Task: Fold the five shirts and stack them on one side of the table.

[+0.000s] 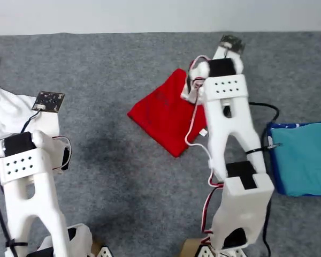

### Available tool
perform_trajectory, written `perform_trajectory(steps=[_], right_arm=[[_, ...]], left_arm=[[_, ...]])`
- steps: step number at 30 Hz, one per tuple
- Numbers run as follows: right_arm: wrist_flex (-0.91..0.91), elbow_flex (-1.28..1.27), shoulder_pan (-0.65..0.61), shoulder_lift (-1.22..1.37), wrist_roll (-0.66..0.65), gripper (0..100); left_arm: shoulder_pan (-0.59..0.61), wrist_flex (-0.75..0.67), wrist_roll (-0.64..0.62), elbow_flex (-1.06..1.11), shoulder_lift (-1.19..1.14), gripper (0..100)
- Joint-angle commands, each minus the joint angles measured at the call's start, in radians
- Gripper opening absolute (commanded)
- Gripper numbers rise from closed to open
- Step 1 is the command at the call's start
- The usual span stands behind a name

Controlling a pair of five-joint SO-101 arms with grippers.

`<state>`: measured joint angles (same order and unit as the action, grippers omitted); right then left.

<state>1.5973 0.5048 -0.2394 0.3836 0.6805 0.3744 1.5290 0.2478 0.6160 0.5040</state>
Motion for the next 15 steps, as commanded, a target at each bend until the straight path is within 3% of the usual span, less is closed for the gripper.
perform_trajectory(steps=[1, 3, 15], right_arm=[[0.018, 0.005, -0.061, -0.051, 0.132, 30.9], [0.007, 0.008, -0.077, -0.013, 0.178, 31.0], [-0.252, 0.011, -0.045, 0.231, 0.176, 33.5]], left_arm=[[0.003, 0.003, 0.003, -0.010, 0.028, 0], [0.003, 0.003, 0.003, -0.010, 0.028, 0], [0.003, -0.003, 0.003, -0.010, 0.021, 0]])
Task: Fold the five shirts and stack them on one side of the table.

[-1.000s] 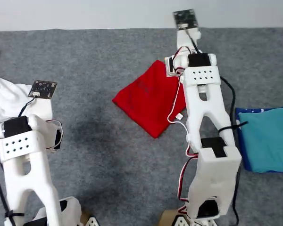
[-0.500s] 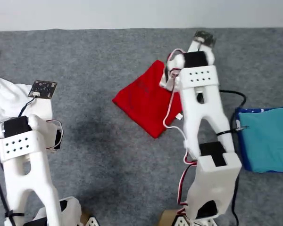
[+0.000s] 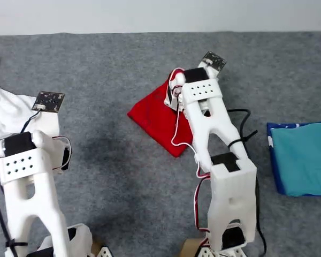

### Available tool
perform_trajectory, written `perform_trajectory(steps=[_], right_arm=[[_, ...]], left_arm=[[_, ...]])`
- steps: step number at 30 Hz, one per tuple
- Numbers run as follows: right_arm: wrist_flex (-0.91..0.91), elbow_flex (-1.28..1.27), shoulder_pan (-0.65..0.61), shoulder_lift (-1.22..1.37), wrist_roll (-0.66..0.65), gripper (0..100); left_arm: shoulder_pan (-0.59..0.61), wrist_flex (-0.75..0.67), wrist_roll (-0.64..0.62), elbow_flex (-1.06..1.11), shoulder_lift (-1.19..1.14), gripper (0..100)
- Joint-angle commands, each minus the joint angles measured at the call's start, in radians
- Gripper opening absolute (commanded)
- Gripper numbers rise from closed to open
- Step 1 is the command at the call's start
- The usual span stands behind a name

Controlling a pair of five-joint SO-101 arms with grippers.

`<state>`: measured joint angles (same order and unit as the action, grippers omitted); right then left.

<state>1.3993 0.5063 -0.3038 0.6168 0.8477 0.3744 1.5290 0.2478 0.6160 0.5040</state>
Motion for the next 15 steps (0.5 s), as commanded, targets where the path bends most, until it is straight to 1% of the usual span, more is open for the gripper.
perform_trajectory(steps=[1, 3, 5, 15], right_arm=[[-0.073, 0.009, 0.019, 0.008, 0.009, 35.8], [-0.107, 0.009, 0.018, 0.030, 0.009, 40.8], [-0.137, 0.009, 0.016, 0.048, 0.009, 43.7], [-0.231, 0.009, 0.016, 0.102, 0.012, 43.8]], left_arm=[[0.003, -0.005, 0.003, -0.010, 0.021, 0], [0.003, -0.003, 0.003, -0.010, 0.023, 0], [0.003, 0.002, 0.003, -0.007, 0.028, 0], [0.003, -0.002, 0.003, -0.004, 0.021, 0]])
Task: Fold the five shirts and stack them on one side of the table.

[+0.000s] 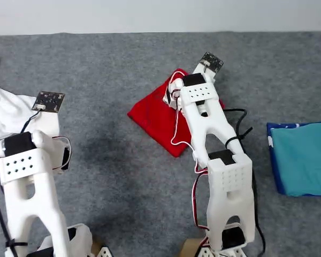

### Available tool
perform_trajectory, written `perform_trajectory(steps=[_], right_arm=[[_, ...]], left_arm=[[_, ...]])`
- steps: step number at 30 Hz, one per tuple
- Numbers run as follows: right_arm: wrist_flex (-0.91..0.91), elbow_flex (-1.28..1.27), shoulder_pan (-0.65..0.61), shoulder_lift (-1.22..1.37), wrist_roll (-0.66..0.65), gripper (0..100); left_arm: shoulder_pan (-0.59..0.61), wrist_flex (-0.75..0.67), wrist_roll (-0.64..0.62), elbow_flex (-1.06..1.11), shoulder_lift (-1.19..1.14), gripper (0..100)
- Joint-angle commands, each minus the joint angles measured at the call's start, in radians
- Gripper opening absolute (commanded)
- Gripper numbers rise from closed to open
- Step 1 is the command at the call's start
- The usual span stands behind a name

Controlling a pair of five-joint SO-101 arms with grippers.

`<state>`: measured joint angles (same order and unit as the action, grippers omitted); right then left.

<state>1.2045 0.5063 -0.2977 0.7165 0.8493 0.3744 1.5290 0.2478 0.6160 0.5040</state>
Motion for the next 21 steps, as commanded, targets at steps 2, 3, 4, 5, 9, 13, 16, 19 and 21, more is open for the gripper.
perform_trajectory(steps=[2, 3, 4, 5, 9, 13, 16, 19, 21], right_arm=[[-0.062, 0.009, 0.010, 0.024, 0.011, 43.8], [-0.073, 0.009, 0.008, 0.035, 0.011, 43.8], [-0.082, 0.009, 0.008, 0.045, 0.012, 43.8], [-0.090, 0.009, 0.007, 0.054, 0.012, 43.8], [-0.105, 0.009, -0.008, 0.091, 0.014, 43.7], [-0.105, 0.012, -0.015, 0.111, 0.015, 40.8], [-0.096, 0.046, -0.013, 0.125, 0.009, 28.0], [-0.096, 0.048, -0.012, 0.125, 0.008, 13.4], [-0.094, 0.048, -0.010, 0.125, 0.008, 5.8]], left_arm=[[0.003, -0.002, 0.003, -0.004, 0.021, 0], [0.003, -0.002, 0.003, -0.004, 0.021, 0], [0.003, -0.003, 0.003, -0.004, 0.021, 0], [0.003, -0.003, 0.003, -0.004, 0.021, 0], [0.003, -0.003, 0.003, -0.004, 0.021, 0], [0.003, -0.003, 0.003, -0.002, 0.021, 0], [0.003, -0.003, 0.003, -0.002, 0.021, 0], [0.003, -0.003, 0.005, -0.002, 0.021, 0], [0.003, -0.003, 0.006, -0.002, 0.021, 0]])
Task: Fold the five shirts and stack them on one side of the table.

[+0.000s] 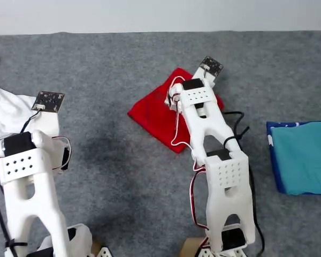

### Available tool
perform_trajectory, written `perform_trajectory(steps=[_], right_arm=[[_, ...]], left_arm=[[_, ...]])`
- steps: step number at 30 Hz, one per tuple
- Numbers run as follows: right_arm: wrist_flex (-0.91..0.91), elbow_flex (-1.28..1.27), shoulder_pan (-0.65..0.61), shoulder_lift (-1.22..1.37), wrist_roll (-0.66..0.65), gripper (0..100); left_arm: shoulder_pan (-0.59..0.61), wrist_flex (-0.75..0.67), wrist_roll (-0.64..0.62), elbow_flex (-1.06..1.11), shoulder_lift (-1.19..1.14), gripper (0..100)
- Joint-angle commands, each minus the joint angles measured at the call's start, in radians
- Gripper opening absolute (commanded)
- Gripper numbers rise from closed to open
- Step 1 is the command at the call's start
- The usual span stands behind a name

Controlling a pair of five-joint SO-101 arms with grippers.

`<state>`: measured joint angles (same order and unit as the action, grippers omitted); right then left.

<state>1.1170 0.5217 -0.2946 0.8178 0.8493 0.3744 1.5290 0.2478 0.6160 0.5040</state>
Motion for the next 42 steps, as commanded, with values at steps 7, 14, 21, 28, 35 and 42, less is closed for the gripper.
perform_trajectory(steps=[7, 14, 21, 28, 35, 42], right_arm=[[0.001, 0.077, 0.045, 0.012, -0.040, 0.9], [0.186, 0.250, 0.116, -0.105, -0.061, 0.9], [0.229, 0.295, 0.236, -0.274, -0.115, 0.9], [0.229, 0.295, 0.323, -0.415, -0.129, 0.9], [0.231, 0.295, 0.443, -0.469, -0.155, 0.9], [0.326, 0.295, 0.564, -0.503, -0.152, 0.9]], left_arm=[[0.003, 0.011, 0.006, -0.010, 0.028, 0], [0.003, 0.026, 0.006, -0.010, 0.028, 0], [0.003, 0.026, 0.006, -0.010, 0.028, 0], [0.003, 0.026, 0.006, -0.002, 0.028, 0], [0.003, 0.023, 0.006, -0.002, 0.028, 0], [0.003, 0.021, 0.006, -0.002, 0.028, 0]])
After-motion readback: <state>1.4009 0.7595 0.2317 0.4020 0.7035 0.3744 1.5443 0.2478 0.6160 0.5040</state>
